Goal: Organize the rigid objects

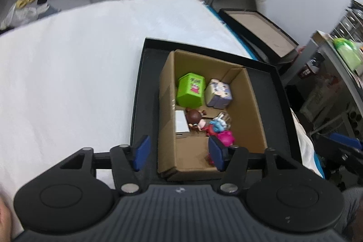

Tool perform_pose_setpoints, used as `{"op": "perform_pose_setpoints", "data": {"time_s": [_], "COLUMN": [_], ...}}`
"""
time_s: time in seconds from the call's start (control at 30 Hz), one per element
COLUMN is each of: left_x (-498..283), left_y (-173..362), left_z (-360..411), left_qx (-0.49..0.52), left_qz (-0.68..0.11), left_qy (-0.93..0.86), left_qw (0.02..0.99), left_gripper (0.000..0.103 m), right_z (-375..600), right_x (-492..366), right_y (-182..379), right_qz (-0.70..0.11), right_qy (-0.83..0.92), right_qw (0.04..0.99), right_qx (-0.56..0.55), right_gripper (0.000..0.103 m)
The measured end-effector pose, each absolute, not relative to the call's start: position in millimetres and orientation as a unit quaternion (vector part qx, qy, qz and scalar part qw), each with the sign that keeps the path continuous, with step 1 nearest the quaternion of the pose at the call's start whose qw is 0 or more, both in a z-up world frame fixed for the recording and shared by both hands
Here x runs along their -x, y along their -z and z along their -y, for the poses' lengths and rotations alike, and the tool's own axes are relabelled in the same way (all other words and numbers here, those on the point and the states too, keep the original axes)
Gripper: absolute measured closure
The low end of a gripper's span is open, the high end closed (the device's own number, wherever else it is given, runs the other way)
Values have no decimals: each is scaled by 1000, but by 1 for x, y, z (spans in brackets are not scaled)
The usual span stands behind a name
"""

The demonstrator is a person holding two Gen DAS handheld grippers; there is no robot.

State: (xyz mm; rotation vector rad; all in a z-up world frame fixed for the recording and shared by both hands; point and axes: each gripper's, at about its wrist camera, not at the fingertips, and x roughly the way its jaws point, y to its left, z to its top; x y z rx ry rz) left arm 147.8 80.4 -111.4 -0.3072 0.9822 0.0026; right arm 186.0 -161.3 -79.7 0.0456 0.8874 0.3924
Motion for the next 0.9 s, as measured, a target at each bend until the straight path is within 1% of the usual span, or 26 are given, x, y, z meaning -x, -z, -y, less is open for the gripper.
{"op": "perform_pose_setpoints", "data": {"time_s": [0.03,0.1,0.17,0.3,0.47,0.6,0.9], "left_x": [-146,-139,-132,-119,-99,-82,-54], "left_y": [107,96,87,71,56,46,28], "left_z": [-79,-77,-73,-66,-57,-48,-38], "left_qx": [146,147,140,134,131,113,98], "left_qz": [-468,-460,-454,-445,-433,-416,-405], "left_qy": [1,5,9,18,26,27,9], "left_qw": [872,876,880,885,891,902,909], "left_gripper": [41,35,33,33,31,22,19], "right_z": [163,164,166,169,176,183,193], "right_x": [-184,-183,-181,-175,-161,-147,-119], "right_y": [78,75,72,65,55,46,28], "right_qz": [-425,-422,-418,-409,-396,-383,-357], "right_qy": [-188,-185,-183,-173,-167,-161,-152], "right_qw": [885,887,889,895,901,907,920], "right_qx": [-25,-34,-41,-47,-63,-63,-60], "right_gripper": [10,8,5,0,0,0,0]}}
